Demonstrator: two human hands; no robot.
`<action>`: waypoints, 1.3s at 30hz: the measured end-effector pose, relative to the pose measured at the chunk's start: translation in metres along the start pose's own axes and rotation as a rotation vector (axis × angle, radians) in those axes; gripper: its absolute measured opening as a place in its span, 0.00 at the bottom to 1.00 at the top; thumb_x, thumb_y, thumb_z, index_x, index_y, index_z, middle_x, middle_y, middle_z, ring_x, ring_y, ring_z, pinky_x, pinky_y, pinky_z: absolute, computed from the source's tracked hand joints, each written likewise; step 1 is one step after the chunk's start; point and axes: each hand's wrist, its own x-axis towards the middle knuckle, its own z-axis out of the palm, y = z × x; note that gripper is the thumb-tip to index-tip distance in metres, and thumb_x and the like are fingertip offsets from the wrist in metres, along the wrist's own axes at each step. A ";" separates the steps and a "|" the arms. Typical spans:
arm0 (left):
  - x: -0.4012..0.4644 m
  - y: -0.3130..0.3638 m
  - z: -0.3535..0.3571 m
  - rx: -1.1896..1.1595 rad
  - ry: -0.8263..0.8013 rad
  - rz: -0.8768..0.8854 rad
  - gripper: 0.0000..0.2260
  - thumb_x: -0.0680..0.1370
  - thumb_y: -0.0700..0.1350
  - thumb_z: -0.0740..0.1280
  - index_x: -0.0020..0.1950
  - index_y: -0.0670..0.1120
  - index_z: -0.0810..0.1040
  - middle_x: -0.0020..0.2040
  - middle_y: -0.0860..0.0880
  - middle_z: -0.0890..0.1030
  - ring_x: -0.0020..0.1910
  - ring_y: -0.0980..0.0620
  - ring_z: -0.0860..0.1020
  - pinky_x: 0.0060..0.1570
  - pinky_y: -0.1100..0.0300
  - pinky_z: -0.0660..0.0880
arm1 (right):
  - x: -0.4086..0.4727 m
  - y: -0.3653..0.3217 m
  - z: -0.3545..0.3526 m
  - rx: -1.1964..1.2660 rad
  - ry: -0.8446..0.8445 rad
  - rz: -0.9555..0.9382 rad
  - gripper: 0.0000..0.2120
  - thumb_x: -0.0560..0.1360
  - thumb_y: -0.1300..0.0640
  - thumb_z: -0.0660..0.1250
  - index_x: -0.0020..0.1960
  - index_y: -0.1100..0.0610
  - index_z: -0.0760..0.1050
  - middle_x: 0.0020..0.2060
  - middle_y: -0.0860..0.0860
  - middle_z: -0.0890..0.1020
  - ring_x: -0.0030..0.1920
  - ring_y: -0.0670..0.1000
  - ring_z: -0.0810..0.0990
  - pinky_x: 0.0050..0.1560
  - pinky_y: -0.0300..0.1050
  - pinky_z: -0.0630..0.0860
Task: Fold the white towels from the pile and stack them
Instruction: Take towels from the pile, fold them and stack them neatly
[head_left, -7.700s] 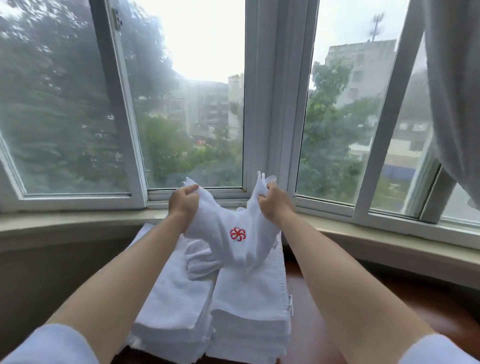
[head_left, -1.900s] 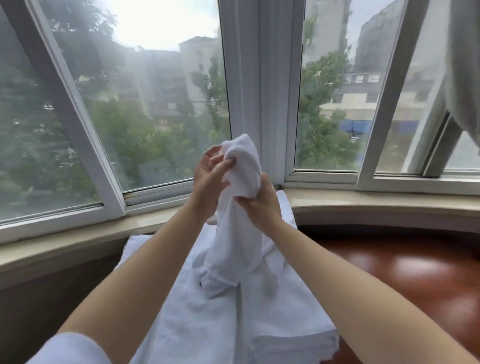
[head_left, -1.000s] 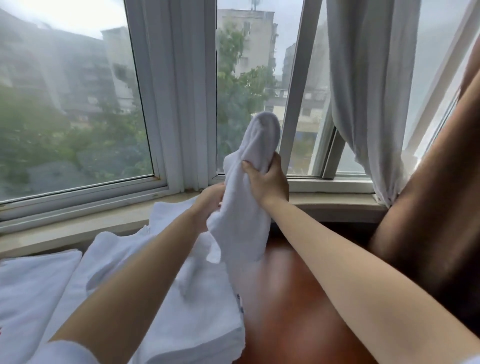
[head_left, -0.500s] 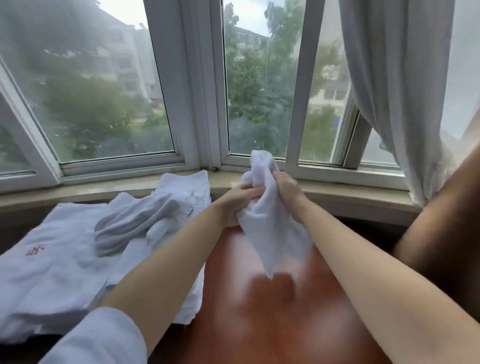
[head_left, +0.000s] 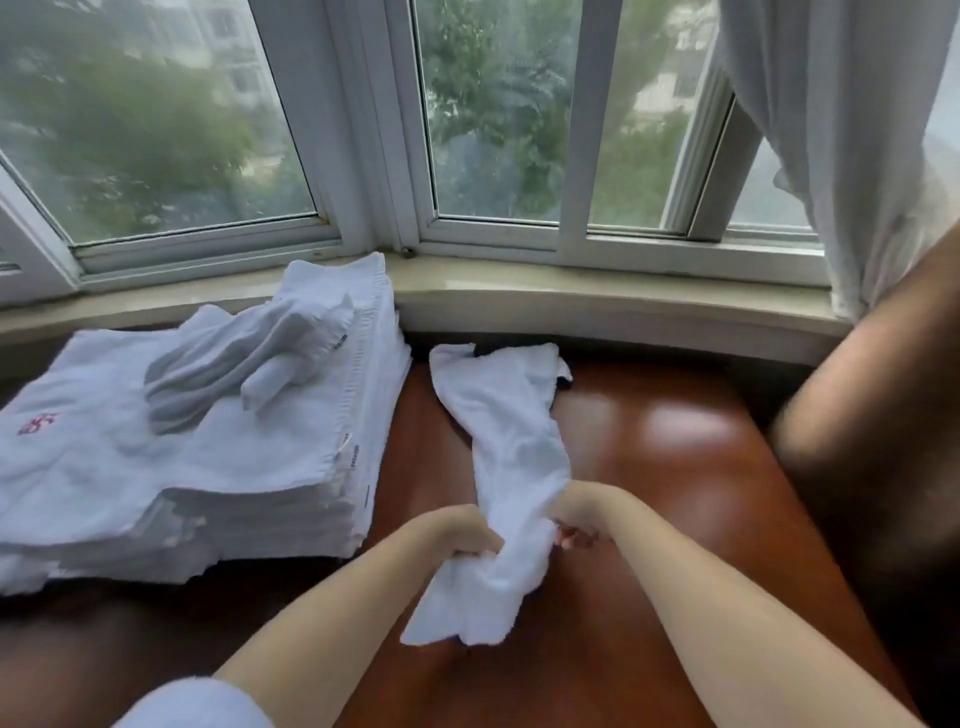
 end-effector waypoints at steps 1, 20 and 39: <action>0.001 -0.008 0.011 -0.082 -0.092 -0.044 0.13 0.76 0.46 0.67 0.59 0.46 0.73 0.47 0.45 0.77 0.35 0.50 0.73 0.35 0.58 0.72 | 0.002 0.006 0.005 0.010 0.005 0.017 0.09 0.80 0.59 0.53 0.49 0.60 0.71 0.35 0.54 0.74 0.23 0.48 0.72 0.25 0.36 0.67; 0.005 -0.088 0.089 -0.424 0.409 0.243 0.21 0.74 0.33 0.63 0.66 0.47 0.76 0.57 0.54 0.79 0.43 0.59 0.74 0.47 0.70 0.72 | 0.013 0.039 0.094 -0.123 0.343 -0.195 0.06 0.77 0.52 0.61 0.45 0.55 0.70 0.44 0.49 0.78 0.41 0.49 0.75 0.38 0.41 0.72; 0.017 -0.084 0.104 -0.267 0.649 0.174 0.05 0.73 0.48 0.71 0.43 0.50 0.76 0.47 0.56 0.72 0.43 0.55 0.74 0.42 0.60 0.72 | 0.012 0.053 0.108 -0.140 0.351 -0.124 0.10 0.79 0.48 0.59 0.53 0.53 0.73 0.56 0.51 0.71 0.56 0.52 0.72 0.56 0.46 0.70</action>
